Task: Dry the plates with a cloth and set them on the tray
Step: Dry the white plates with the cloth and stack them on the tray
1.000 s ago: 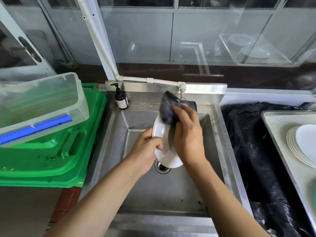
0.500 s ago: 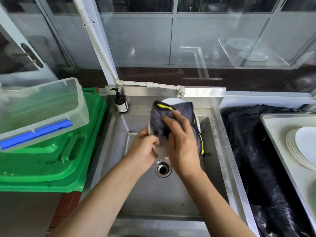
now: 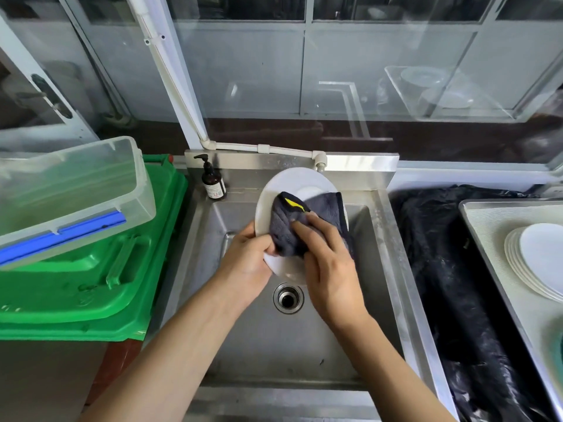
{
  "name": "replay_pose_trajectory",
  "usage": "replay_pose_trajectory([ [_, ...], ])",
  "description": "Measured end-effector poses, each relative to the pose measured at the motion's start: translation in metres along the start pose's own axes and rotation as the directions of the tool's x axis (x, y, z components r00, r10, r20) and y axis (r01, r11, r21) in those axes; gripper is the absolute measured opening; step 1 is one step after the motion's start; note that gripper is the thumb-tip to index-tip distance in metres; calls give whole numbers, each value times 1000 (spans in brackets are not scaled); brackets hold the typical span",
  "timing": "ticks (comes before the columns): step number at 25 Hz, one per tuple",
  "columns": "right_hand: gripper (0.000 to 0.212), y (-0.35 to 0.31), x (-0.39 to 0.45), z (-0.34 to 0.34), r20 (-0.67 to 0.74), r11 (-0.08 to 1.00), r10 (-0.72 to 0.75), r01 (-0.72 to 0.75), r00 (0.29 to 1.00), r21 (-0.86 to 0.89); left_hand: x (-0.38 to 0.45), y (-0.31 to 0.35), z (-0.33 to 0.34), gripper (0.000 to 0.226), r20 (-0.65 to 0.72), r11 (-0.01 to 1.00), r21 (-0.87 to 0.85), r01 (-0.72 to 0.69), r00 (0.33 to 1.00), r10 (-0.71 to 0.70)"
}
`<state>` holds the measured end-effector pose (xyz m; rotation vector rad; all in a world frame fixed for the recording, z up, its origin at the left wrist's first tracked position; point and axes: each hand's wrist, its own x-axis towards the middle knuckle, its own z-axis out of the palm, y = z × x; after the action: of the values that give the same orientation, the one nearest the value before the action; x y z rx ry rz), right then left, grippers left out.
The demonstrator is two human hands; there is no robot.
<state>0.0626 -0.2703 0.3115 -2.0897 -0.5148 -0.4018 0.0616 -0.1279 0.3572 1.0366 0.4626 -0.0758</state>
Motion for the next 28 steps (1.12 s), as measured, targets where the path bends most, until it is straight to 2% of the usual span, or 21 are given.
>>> replay_pose_trajectory([
  [1,42,5,1,-3,-30,999,42,-42,999,-4,-1,1,0,46,-14,1000,12,1,1000,-1],
  [3,46,14,6,-11,-148,973,229,-228,962,21,-5,4,3,38,-36,999,40,13,999,-11],
  [5,47,12,3,-12,-178,964,266,-266,947,24,-7,6,8,39,-35,1000,27,7,999,-7],
  [9,42,-4,-25,7,-116,998,58,-59,992,-5,-1,12,18,47,-73,1000,3,-28,997,28],
  [14,33,13,-51,9,-57,975,-211,206,976,-84,1,16,14,44,-123,998,-61,-8,992,1],
  [16,33,24,-56,4,-44,973,-222,218,974,-74,0,16,10,42,-121,996,-78,35,992,-44],
  [18,36,31,-62,1,-94,995,-92,87,991,-50,0,19,5,44,-104,993,-100,56,992,-67],
  [20,41,36,-65,0,-181,990,138,-138,974,16,2,21,1,51,-91,995,-89,51,994,-59],
  [22,43,39,-60,-2,-238,923,383,-358,893,144,2,22,1,56,-76,998,-43,53,996,-56],
  [24,45,43,-45,-9,-222,816,572,-518,790,257,-2,17,4,55,-59,997,2,80,995,-80],
  [26,45,49,-23,-20,-216,776,626,-573,749,264,-10,8,4,47,-35,992,74,106,994,-104],
  [28,45,52,0,-33,-221,803,595,-562,772,199,-15,1,2,39,-8,982,148,121,993,-122],
])
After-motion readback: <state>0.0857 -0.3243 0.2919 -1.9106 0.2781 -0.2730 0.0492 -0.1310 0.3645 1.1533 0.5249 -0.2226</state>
